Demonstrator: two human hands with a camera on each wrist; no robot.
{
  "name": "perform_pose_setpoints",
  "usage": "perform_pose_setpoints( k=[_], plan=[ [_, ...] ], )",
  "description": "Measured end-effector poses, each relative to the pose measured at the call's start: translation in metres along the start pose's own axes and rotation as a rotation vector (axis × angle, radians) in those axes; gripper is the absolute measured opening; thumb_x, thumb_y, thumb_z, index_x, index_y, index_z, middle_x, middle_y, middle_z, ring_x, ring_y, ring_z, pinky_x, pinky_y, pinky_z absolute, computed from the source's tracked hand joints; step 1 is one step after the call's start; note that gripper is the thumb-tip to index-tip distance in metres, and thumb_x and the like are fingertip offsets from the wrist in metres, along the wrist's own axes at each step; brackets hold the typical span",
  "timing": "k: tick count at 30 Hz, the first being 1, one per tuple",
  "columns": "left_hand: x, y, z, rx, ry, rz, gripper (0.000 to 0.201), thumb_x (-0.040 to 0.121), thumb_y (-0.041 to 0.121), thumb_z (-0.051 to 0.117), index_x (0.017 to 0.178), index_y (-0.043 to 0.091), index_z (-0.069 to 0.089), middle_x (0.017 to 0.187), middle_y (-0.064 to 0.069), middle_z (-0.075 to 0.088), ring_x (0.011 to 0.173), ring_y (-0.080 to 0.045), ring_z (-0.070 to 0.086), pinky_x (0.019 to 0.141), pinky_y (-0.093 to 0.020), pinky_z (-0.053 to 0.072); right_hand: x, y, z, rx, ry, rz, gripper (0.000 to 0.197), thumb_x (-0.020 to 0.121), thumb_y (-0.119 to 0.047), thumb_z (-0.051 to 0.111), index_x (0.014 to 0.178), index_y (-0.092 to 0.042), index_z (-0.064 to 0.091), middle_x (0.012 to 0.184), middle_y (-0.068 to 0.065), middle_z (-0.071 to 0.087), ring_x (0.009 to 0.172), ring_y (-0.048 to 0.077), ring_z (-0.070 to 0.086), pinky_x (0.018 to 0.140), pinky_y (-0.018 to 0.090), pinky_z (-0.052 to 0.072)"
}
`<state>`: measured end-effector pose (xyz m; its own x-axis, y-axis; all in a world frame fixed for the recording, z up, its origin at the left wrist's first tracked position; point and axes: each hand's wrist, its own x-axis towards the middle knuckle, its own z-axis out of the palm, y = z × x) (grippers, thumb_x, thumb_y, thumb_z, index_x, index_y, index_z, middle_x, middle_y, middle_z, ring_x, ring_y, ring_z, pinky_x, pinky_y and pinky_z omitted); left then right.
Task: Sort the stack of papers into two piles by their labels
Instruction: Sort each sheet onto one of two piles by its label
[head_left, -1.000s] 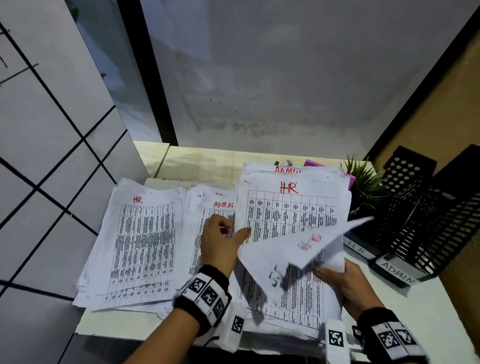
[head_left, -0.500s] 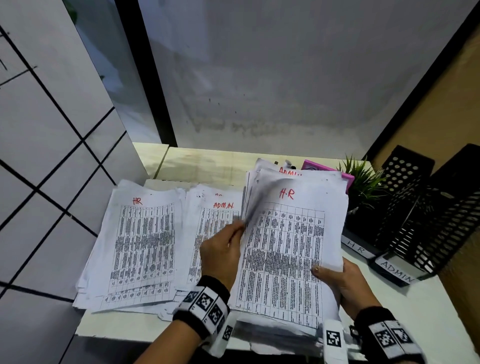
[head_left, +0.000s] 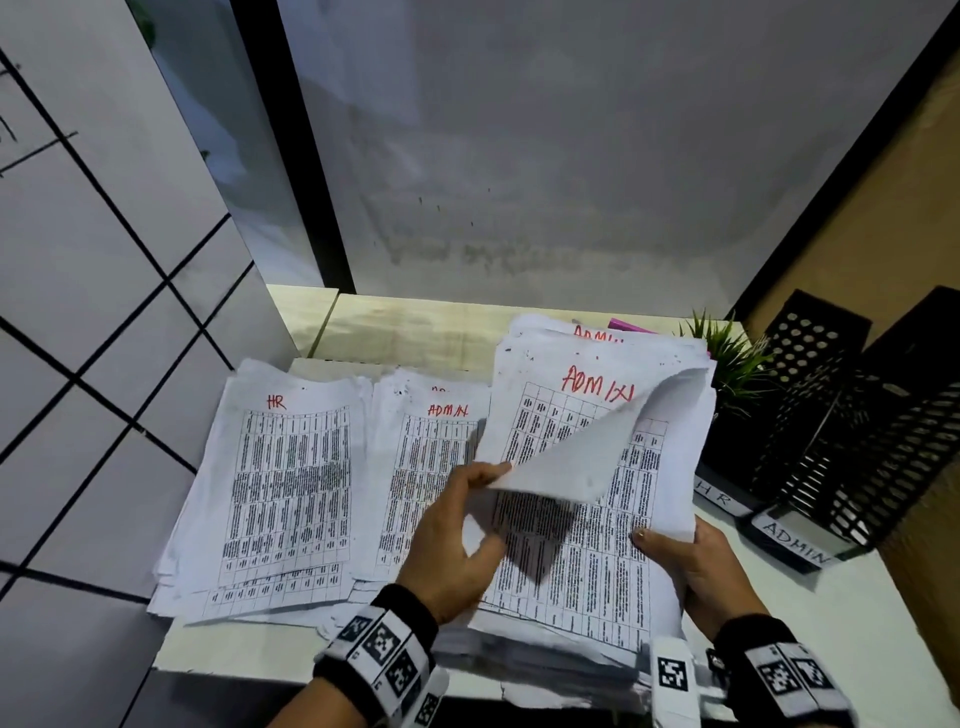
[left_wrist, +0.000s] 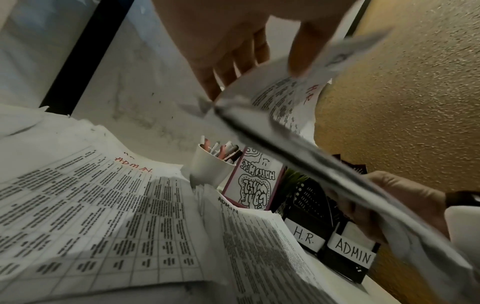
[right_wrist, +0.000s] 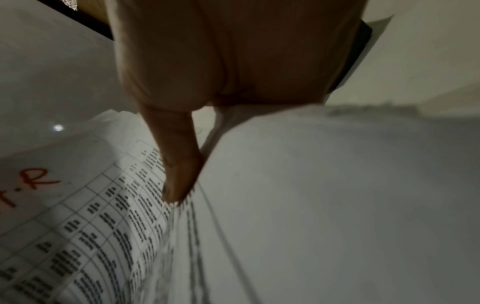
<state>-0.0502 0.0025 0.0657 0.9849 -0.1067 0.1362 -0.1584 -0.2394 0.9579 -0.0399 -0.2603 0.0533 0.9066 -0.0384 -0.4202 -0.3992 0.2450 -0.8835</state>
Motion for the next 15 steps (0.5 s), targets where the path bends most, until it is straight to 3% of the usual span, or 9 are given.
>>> perform_pose_setpoints(
  k=[1, 3, 6, 7, 9, 11, 15],
  plan=[
    [0.001, -0.001, 0.001, 0.021, 0.014, -0.028, 0.043, 0.083, 0.012, 0.062, 0.116, 0.035, 0.047, 0.117, 0.013, 0.064, 0.106, -0.003, 0.062, 0.087, -0.02, 0.051, 0.0, 0.0, 0.001, 0.016, 0.01, 0.008, 0.062, 0.053, -0.004, 0.078, 0.109, 0.013, 0.057, 0.075, 0.015, 0.073, 0.059, 0.026, 0.07, 0.051, 0.031, 0.055],
    [0.006, 0.001, 0.001, 0.021, 0.118, -0.092, 0.035, 0.09, 0.01, 0.063, 0.109, 0.033, 0.046, 0.104, 0.006, 0.068, 0.089, -0.002, 0.066, 0.072, -0.019, 0.054, 0.0, -0.002, 0.004, 0.005, 0.004, 0.018, 0.061, 0.054, -0.005, 0.081, 0.108, 0.012, 0.058, 0.075, 0.015, 0.073, 0.06, 0.025, 0.069, 0.051, 0.031, 0.055],
    [0.017, 0.004, -0.004, -0.072, 0.324, -0.132, 0.03, 0.088, 0.004, 0.065, 0.09, 0.024, 0.043, 0.085, 0.0, 0.067, 0.077, -0.003, 0.067, 0.061, -0.017, 0.051, 0.003, 0.001, 0.007, -0.048, -0.009, 0.018, 0.09, 0.027, -0.029, 0.099, 0.102, 0.005, 0.064, 0.086, 0.021, 0.073, 0.068, 0.031, 0.07, 0.057, 0.036, 0.057],
    [0.019, 0.004, -0.008, -0.086, 0.36, -0.136, 0.031, 0.086, 0.004, 0.067, 0.086, 0.022, 0.041, 0.08, -0.002, 0.064, 0.074, -0.006, 0.066, 0.061, -0.021, 0.052, 0.004, 0.002, 0.009, -0.052, -0.014, 0.013, 0.087, 0.029, -0.03, 0.099, 0.102, 0.004, 0.064, 0.089, 0.022, 0.073, 0.07, 0.032, 0.07, 0.059, 0.037, 0.058],
    [0.021, 0.004, -0.023, -0.059, 0.385, -0.134, 0.033, 0.085, 0.005, 0.068, 0.077, 0.024, 0.042, 0.074, -0.01, 0.057, 0.069, -0.015, 0.059, 0.062, -0.03, 0.05, 0.005, 0.002, 0.011, -0.044, -0.021, 0.009, 0.059, 0.056, -0.012, 0.087, 0.106, 0.007, 0.063, 0.092, 0.021, 0.074, 0.072, 0.031, 0.071, 0.06, 0.036, 0.059],
    [0.023, 0.0, -0.045, -0.001, 0.411, -0.126, 0.03, 0.085, 0.0, 0.065, 0.072, 0.022, 0.049, 0.073, -0.006, 0.061, 0.069, -0.014, 0.059, 0.066, -0.026, 0.049, 0.006, -0.001, 0.009, -0.056, 0.006, -0.01, 0.04, 0.069, 0.002, 0.071, 0.108, 0.007, 0.063, 0.091, 0.02, 0.074, 0.072, 0.03, 0.072, 0.059, 0.035, 0.058],
    [0.024, -0.025, -0.11, 0.076, 0.598, -0.2, 0.019, 0.087, 0.003, 0.064, 0.078, 0.019, 0.069, 0.078, 0.001, 0.07, 0.069, -0.004, 0.061, 0.069, -0.018, 0.049, 0.007, -0.005, -0.008, -0.085, 0.094, -0.011, 0.025, 0.078, 0.008, 0.066, 0.103, 0.006, 0.063, 0.076, 0.011, 0.075, 0.061, 0.022, 0.07, 0.05, 0.028, 0.055]
  ],
)
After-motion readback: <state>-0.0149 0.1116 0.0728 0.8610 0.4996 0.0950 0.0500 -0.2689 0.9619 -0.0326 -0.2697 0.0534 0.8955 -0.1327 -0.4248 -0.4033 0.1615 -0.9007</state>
